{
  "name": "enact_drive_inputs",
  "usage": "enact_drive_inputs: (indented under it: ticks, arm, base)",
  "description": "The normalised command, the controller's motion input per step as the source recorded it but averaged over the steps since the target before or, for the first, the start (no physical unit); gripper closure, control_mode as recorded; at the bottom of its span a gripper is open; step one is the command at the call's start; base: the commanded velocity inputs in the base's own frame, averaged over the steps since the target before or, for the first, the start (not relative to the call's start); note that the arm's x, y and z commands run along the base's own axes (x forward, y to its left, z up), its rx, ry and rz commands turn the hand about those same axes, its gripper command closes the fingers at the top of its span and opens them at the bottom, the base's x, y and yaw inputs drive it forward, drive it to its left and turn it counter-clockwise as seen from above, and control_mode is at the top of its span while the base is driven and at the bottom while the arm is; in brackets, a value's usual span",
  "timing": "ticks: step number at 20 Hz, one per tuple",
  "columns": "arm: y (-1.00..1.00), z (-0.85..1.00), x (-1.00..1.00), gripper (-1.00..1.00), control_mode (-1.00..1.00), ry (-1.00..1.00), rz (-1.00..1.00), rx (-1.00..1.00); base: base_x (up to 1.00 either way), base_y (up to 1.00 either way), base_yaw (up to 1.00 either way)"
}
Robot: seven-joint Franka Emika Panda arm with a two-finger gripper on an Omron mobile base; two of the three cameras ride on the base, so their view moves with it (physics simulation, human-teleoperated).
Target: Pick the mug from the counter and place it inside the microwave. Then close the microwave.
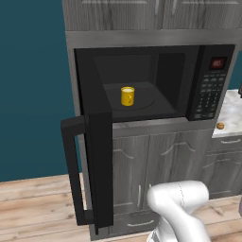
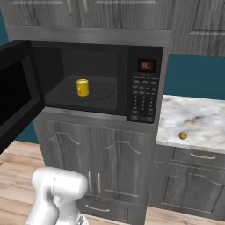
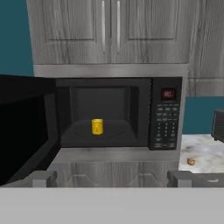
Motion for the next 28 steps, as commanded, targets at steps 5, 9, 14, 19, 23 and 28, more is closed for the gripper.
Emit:
enact_drive_inputs:
  ticks: [5,9,14,19,23,28]
  arm:
    - [0.39,0.0,-0.15,-1.0,-1.0,-0.11,-0.17,-0.03]
    - [0.38,0.0,-0.08,-1.0,-1.0,-0.06,-0.3,-0.02]
    - [0.35,0.0,-0.21,-1.0,-1.0,-0.05,-0.37,0.0]
    - [0.33,0.0,-0.26,-1.0,-1.0,-0.05,-0.32,0.0]
    - [0.55,-0.07,-0.1,-1.0,-1.0,-0.06,-0.14,0.0]
    - [0.83,-0.13,0.0,-1.0,-1.0,-0.01,-0.03,-0.03]
  base:
    - [0.0,0.0,0.0]
    - [0.0,0.0,0.0]
    - [0.0,0.0,0.0]
    - [0.0,0.0,0.0]
    - [0.0,0.0,0.0]
    - [0.0,0.0,0.0]
